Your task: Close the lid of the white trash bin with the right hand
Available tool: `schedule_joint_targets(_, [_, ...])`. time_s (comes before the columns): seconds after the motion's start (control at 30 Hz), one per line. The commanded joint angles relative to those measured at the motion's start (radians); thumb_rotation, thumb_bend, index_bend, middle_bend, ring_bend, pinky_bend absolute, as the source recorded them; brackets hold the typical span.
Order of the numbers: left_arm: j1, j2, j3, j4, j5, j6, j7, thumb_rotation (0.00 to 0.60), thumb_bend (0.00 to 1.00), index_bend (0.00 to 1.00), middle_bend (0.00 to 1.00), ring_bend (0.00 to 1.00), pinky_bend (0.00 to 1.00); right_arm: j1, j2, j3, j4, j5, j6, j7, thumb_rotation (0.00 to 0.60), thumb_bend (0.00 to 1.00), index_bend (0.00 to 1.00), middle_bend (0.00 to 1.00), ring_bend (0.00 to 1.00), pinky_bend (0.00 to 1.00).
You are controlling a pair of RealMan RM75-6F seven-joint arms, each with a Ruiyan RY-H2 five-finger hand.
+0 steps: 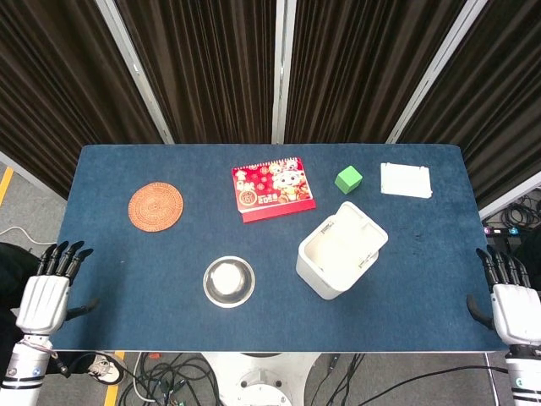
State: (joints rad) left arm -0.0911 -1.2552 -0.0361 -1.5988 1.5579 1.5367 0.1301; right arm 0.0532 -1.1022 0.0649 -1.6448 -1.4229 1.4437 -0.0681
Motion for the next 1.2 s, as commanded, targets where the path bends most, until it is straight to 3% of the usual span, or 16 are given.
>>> schedule_joint_targets(0.03, [-0.001,-0.004,0.001,0.003,0.0,-0.003,-0.002,0.6,0.0,0.19,0.11,0.04,0.08,0.02,-0.001,0.004,-0.01,0.007,-0.029,-0.01,0.6,0.8,0.0,0.0,0.0,0.0])
schedule_joint_targets(0.13, [-0.001,-0.008,0.003,0.01,0.0,-0.004,-0.008,0.6,0.0,0.19,0.11,0.04,0.08,0.047,-0.003,0.005,-0.006,-0.026,-0.055,0.026,0.6,0.95,0.0,0.0,0.0,0.0])
schedule_joint_targets(0.23, [0.001,-0.008,0.004,0.017,-0.002,-0.003,-0.017,0.6,0.0,0.19,0.11,0.04,0.08,0.078,-0.009,0.008,0.009,-0.083,-0.065,0.091,0.6,1.0,0.0,0.0,0.0,0.0])
schedule_joint_targets(0.53, [0.004,-0.005,0.004,0.026,-0.005,-0.001,-0.032,0.6,0.0,0.19,0.11,0.04,0.08,0.156,-0.027,0.026,0.01,-0.185,-0.074,0.16,0.6,1.0,0.0,0.0,0.0,0.0])
schedule_joint_targets(0.93, [-0.002,-0.008,0.006,0.034,-0.015,-0.02,-0.039,0.6,0.0,0.19,0.11,0.04,0.08,0.245,-0.031,0.06,-0.034,-0.116,-0.189,0.127,0.6,1.0,0.0,0.0,0.0,0.0])
schedule_joint_targets(1.2, [0.001,-0.008,0.006,0.035,-0.012,-0.014,-0.04,0.6,0.0,0.19,0.11,0.04,0.08,0.279,-0.04,0.052,-0.066,-0.153,-0.198,0.096,0.6,1.0,0.0,0.0,0.0,0.0])
